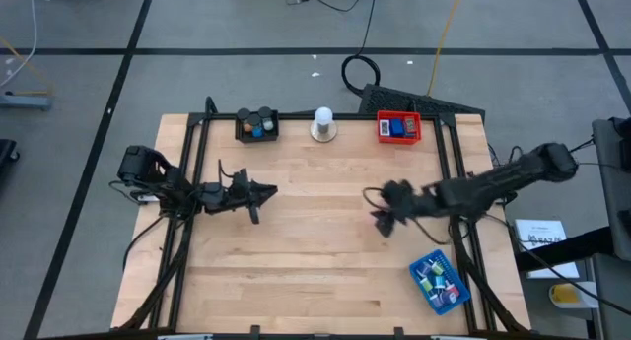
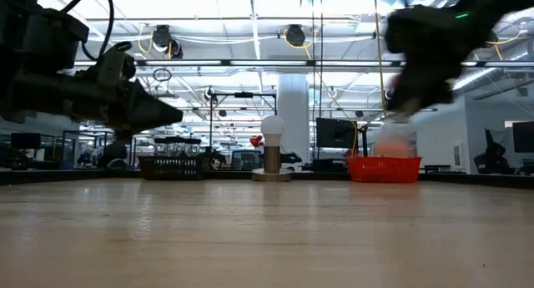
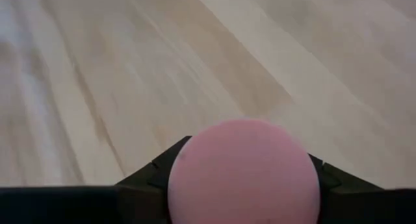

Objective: Pick & Place Office items
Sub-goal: Put the pink hourglass into the black bin

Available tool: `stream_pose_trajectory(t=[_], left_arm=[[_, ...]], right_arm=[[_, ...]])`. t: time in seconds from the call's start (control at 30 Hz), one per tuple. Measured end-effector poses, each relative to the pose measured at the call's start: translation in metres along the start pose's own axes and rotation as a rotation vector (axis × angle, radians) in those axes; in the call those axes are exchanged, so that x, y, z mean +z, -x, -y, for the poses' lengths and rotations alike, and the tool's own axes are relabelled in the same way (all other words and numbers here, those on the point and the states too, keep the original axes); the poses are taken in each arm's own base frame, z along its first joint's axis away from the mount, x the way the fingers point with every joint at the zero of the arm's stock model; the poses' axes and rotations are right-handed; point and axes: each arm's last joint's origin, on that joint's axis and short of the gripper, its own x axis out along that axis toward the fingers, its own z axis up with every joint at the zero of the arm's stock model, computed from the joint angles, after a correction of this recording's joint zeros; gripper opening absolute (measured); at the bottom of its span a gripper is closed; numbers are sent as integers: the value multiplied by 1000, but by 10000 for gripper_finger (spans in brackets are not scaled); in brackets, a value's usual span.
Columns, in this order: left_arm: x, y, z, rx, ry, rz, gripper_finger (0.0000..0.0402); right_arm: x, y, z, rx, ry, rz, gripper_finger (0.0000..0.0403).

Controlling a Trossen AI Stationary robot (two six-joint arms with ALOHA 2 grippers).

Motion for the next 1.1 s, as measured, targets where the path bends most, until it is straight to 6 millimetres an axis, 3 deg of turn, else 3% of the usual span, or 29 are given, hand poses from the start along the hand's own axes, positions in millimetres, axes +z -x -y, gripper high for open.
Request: stream_pose_trajectory(t=[0.13,0.3,0.43,0.6,0.7,0.83,1.1], left_arm=[[0,0,0,9,-1,1,51],[-1,0,-1,13,-3,-9,51],[-2,0,-1,13,-5,-11,51],[-2,0,-1,14,-9,-14,51],[-2,0,-1,15,-10,-15,51],[-3,0,-1,17,-8,-22,51],[-3,0,-1,17,-5,-22,51]], right_arm=[[40,-39,-1,125,95,61,170],[91,-83,-7,106,275,32,170],[135,-110,-25,172,403,53,170],[171,-139,-34,191,536,42,170],[183,-155,-34,191,583,39,170],[183,-174,-25,191,617,-15,170],[183,-183,-16,169,634,-32,171]])
